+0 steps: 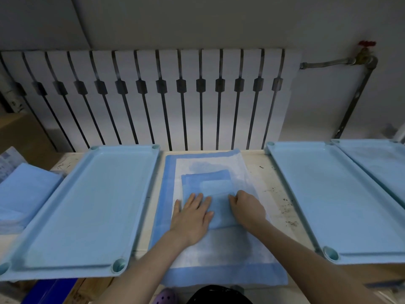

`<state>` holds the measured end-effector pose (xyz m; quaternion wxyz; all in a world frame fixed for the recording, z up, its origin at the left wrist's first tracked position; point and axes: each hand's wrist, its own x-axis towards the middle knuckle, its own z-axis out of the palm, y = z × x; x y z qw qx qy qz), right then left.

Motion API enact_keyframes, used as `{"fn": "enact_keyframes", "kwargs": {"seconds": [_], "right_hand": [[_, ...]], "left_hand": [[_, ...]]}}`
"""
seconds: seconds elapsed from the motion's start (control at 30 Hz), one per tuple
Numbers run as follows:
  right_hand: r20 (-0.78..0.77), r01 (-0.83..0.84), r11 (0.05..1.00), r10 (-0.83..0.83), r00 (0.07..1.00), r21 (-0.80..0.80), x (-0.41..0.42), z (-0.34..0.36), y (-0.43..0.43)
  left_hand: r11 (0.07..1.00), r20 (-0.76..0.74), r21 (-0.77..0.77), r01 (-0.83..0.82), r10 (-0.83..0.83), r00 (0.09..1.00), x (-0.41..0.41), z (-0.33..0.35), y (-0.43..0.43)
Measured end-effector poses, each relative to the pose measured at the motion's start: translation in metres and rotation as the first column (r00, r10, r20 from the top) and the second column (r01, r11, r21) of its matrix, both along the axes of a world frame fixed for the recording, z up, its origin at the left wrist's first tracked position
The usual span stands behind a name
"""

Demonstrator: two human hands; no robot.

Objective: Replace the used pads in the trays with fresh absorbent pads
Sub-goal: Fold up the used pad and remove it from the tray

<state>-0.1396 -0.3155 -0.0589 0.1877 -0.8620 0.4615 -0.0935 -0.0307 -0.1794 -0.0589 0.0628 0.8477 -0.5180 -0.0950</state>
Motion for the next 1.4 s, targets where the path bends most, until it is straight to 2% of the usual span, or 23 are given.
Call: {"fn": "enact_keyframes", "kwargs": {"seconds": [0.07,0.13,0.17,0.2,0.23,0.27,0.3,0.37,0.53,0.6,0.63,0.7,0.77,0.83,0.93,1.0,1.1,1.2,1.27,1.33,1.4], "right_hand": [[0.009,0.017,0.999,-0.016,1.000,-0.040,-0.003,0.001,-0.003],[0.125,-0.024,0.983,0.047,0.991,-0.181,-0.010,0.003,-0.003],[0.209,-0.116,0.954,0.178,0.962,-0.278,-0.015,0.000,-0.003],[0.231,-0.238,0.905,0.331,0.915,-0.352,-0.018,-0.004,-0.003],[0.183,-0.377,0.846,0.467,0.865,-0.377,-0.021,-0.009,-0.003],[0.087,-0.491,0.810,0.542,0.836,-0.320,-0.024,-0.012,-0.001],[-0.022,-0.548,0.810,0.556,0.831,-0.209,-0.027,-0.015,0.001],[-0.144,-0.515,0.856,0.503,0.852,-0.054,-0.032,-0.019,-0.003],[-0.274,-0.477,0.879,0.461,0.844,0.009,-0.042,-0.010,-0.013],[-0.269,-0.475,0.878,0.445,0.854,-0.058,-0.046,-0.002,-0.016],[-0.213,-0.493,0.864,0.466,0.859,-0.098,-0.048,0.001,-0.017],[-0.107,-0.585,0.800,0.576,0.811,-0.131,-0.051,0.009,-0.019],[-0.169,-0.679,0.713,0.658,0.734,-0.173,-0.052,0.013,-0.018],[-0.209,-0.713,0.646,0.683,0.699,-0.272,-0.051,0.011,-0.015],[-0.188,-0.693,0.606,0.685,0.704,-0.390,-0.049,0.006,-0.014],[-0.136,-0.656,0.632,0.669,0.730,-0.412,-0.044,0.008,-0.012],[0.011,-0.574,0.764,0.604,0.797,-0.293,-0.041,0.015,-0.012],[0.216,-0.551,0.826,0.563,0.797,-0.118,-0.042,0.024,-0.008],[0.420,-0.510,0.860,0.454,0.786,0.027,-0.042,0.031,-0.002],[0.576,-0.450,0.873,0.273,0.770,0.187,-0.042,0.031,0.001],[0.588,-0.437,0.846,0.193,0.785,0.306,-0.045,0.027,0.003]], "left_hand": [[0.996,-0.073,0.063,-0.060,0.065,0.995,0.003,-0.007,0.000],[0.994,-0.082,0.087,-0.066,0.073,0.994,0.002,-0.007,0.000],[0.994,-0.082,0.092,-0.065,0.073,0.994,0.002,-0.006,0.000],[0.993,-0.082,0.095,-0.068,0.076,0.994,0.003,-0.006,-0.001],[0.993,-0.087,0.093,-0.070,0.078,0.993,0.003,-0.006,-0.002],[0.994,-0.096,0.086,-0.071,0.079,0.992,0.003,-0.005,-0.002],[0.995,-0.106,0.078,-0.068,0.077,0.991,0.004,-0.005,-0.001],[0.995,-0.112,0.071,-0.070,0.077,0.991,0.008,-0.005,0.003],[0.984,-0.120,0.081,-0.159,0.168,0.978,0.026,0.000,0.024],[0.981,-0.074,-0.028,-0.192,0.189,0.979,0.026,0.005,0.029],[0.978,-0.062,-0.096,-0.182,0.177,0.982,0.023,0.008,0.029],[0.979,-0.087,-0.184,-0.094,0.079,0.993,0.020,0.012,0.028],[0.992,-0.150,-0.129,0.002,-0.022,0.988,0.017,0.013,0.026],[0.999,-0.185,-0.013,0.037,-0.039,0.982,0.017,0.010,0.025],[0.999,-0.164,0.018,0.049,-0.045,0.985,0.017,0.008,0.025],[0.998,-0.152,0.001,0.060,-0.060,0.987,0.019,0.009,0.026],[0.993,-0.214,-0.115,0.031,-0.055,0.975,0.029,0.007,0.030],[0.931,-0.406,-0.349,-0.109,-0.046,0.913,0.028,0.009,0.038],[0.853,-0.564,-0.453,-0.259,-0.049,0.825,0.024,0.011,0.042],[0.812,-0.656,-0.471,-0.344,-0.061,0.752,0.021,0.009,0.044],[0.795,-0.657,-0.485,-0.365,-0.055,0.752,0.018,0.007,0.044]]}}
